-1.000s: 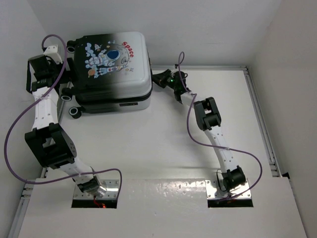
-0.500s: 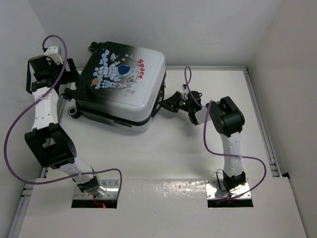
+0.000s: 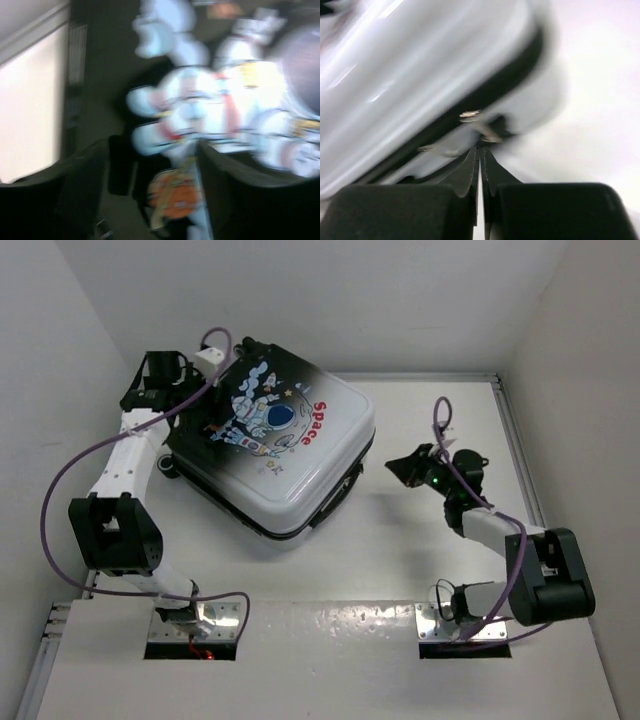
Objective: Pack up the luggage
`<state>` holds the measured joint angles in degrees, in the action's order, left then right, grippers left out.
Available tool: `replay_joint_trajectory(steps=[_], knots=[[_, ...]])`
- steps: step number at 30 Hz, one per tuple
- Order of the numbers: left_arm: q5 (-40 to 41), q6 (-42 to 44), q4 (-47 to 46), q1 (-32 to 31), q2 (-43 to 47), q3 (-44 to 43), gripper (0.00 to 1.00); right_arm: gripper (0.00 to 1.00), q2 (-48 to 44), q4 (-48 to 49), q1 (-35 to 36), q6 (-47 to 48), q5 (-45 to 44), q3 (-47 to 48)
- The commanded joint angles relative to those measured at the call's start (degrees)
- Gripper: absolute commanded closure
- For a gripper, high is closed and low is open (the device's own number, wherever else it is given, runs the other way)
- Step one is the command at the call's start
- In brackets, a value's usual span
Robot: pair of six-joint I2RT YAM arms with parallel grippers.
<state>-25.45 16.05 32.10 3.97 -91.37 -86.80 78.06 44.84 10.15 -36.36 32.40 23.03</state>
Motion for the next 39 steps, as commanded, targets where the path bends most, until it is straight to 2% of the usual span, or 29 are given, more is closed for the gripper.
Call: replay_joint_trajectory(steps=[1,4,8,10,13,15,17,20,23,29,33,36,37,39], knots=[[-0.31,8.1,3.24,-5.53,5.06,-0.39,0.31,1.0,-2.82,-10.96,-6.45,10.06,-1.64,1.84],[4.0,10.39,3.24,-10.81,5.59,3.04,0.37,1.0,1.36,-17.85,-8.83,11.4,-3.39,8.94],[5.94,10.93,3.24,-14.51,5.59,5.85,0.38,1.0,6.74,-14.27,-6.91,7.45,-1.38,12.91],[5.94,10.31,3.24,-15.13,5.59,7.25,0.38,0.96,9.29,-13.73,-5.85,3.41,0.98,14.67],[6.99,9.09,3.24,-16.45,5.59,8.84,0.38,0.84,10.97,-12.15,-4.18,-1.34,5.56,16.17],[7.0,8.56,2.71,-16.97,5.59,8.85,0.37,0.79,12.2,-11.18,-2.95,-1.96,9.4,15.91],[7.0,7.85,2.09,-17.5,6.12,9.46,0.37,0.79,12.81,-8.55,-1.98,-1.88,11.88,14.95],[7.0,7.24,1.48,-17.5,6.12,9.46,0.36,0.76,12.64,-8.01,0.04,2.51,12.33,14.24],[6.47,6.71,0.95,-17.5,6.12,9.46,0.36,0.69,12.29,-8.54,1.8,11.2,11.81,13.89],[6.47,6.18,0.42,-17.5,5.06,9.46,0.35,0.64,13.25,-9.33,3.73,24.72,6.98,13.71],[6.47,6.18,0.42,-16.97,5.06,9.46,0.35,0.61,12.56,-10.74,2.94,29.93,2.76,13.63],[6.47,6.18,0.42,-16.97,4.54,9.46,0.35,0.52,11.67,-12.23,1.45,32.93,4.24,13.01],[6.47,6.18,0.42,-16.97,4.54,9.46,0.35,0.46,11.5,-11.62,0.84,33.8,7.03,12.83],[6.47,6.18,0.42,-16.97,4.01,8.94,0.35,0.43,12.02,-10.22,0.31,35.56,8.28,12.04]])
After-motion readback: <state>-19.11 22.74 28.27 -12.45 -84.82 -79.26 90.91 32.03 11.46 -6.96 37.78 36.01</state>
